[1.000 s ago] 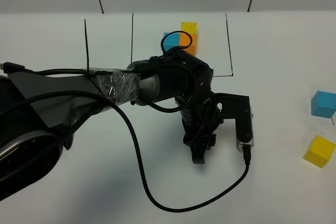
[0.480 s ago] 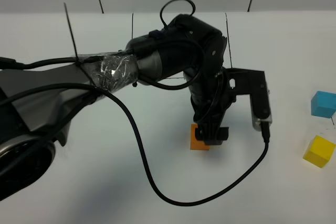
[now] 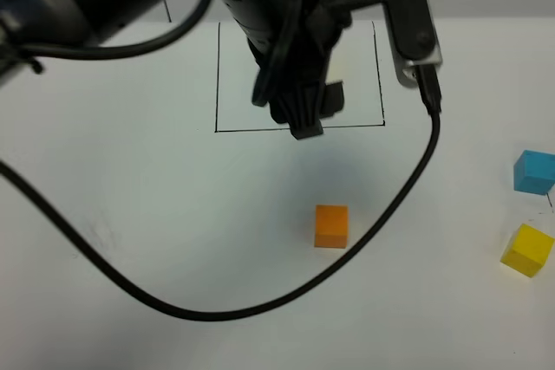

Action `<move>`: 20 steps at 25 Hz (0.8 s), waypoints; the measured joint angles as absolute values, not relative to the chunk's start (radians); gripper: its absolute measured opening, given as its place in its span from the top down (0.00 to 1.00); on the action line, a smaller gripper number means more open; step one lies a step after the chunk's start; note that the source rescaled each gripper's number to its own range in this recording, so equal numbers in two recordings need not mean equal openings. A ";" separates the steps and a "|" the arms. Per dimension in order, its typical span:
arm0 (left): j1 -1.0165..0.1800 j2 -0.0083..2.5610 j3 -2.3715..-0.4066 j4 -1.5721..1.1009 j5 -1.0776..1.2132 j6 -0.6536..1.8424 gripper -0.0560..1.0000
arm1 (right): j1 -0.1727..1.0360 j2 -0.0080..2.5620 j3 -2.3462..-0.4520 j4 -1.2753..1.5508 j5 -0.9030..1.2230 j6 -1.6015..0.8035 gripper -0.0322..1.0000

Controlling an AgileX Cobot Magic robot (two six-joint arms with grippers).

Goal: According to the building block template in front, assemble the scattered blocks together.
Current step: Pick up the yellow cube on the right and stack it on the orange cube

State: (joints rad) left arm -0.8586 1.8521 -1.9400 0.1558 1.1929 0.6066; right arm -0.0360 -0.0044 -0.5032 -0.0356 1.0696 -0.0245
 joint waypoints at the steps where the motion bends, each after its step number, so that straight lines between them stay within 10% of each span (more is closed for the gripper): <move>1: -0.859 1.820 -1.940 0.187 1.193 0.577 0.27 | -0.036 -0.004 -0.503 -0.036 1.070 -0.025 0.97; 12: -0.859 1.467 -1.915 0.292 1.194 0.380 0.30 | -0.036 -0.004 -0.503 -0.036 1.070 -0.025 0.97; 20: -0.859 1.059 -1.525 0.368 1.194 0.298 0.30 | -0.036 -0.004 -0.503 -0.036 1.070 -0.025 0.97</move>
